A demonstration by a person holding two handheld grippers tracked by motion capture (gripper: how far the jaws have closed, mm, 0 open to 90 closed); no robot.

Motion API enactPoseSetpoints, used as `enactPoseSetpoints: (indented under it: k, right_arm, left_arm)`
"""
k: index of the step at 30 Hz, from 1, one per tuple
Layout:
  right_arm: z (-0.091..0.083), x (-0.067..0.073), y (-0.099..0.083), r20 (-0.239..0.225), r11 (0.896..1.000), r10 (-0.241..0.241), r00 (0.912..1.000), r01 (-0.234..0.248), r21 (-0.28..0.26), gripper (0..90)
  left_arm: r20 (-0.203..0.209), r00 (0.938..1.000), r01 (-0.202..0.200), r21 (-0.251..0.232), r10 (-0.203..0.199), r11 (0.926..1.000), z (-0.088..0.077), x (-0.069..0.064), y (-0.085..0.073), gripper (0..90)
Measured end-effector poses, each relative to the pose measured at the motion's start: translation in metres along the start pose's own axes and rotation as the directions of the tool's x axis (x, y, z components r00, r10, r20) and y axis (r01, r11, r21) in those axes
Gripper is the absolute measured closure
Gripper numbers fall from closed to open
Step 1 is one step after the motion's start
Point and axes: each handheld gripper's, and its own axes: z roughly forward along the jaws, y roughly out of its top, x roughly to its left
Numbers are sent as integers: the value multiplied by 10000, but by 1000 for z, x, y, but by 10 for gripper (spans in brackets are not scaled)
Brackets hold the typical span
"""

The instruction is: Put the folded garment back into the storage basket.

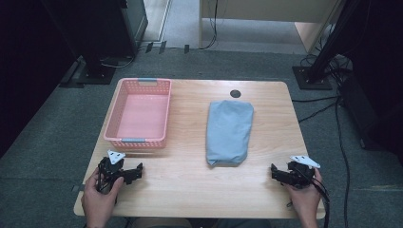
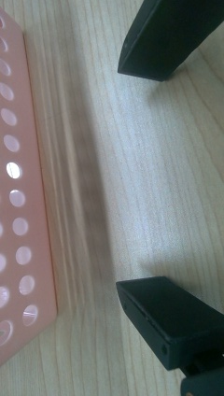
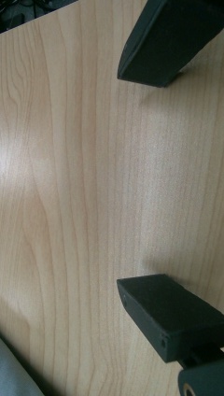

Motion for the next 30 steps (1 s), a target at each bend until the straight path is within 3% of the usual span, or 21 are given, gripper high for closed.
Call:
enactPoseSetpoints:
  k: [8,14,20,25,30]
  right_arm:
    - [1,2,1,-539,9987,-502,9973,508,90,0]
    - [0,2,8,-401,9996,-19,9992,31,280,8]
    - [-15,10,27,-364,9998,-118,9993,112,-179,0]
    - [-24,22,42,-1080,9979,313,9937,-372,-538,0]
    - [-31,41,60,-1359,9967,19,9907,-129,-799,0]
  left_arm:
    - [-19,10000,-11,0,11,10000,0,0,0,0]
    - [-19,10000,-15,2,15,10000,0,0,0,0]
    - [-19,10000,-9,-2,9,10000,0,0,0,0]
    - [-21,10000,-12,0,12,10000,0,0,0,0]
    - [-26,10000,-16,1,16,10000,0,0,0,0]
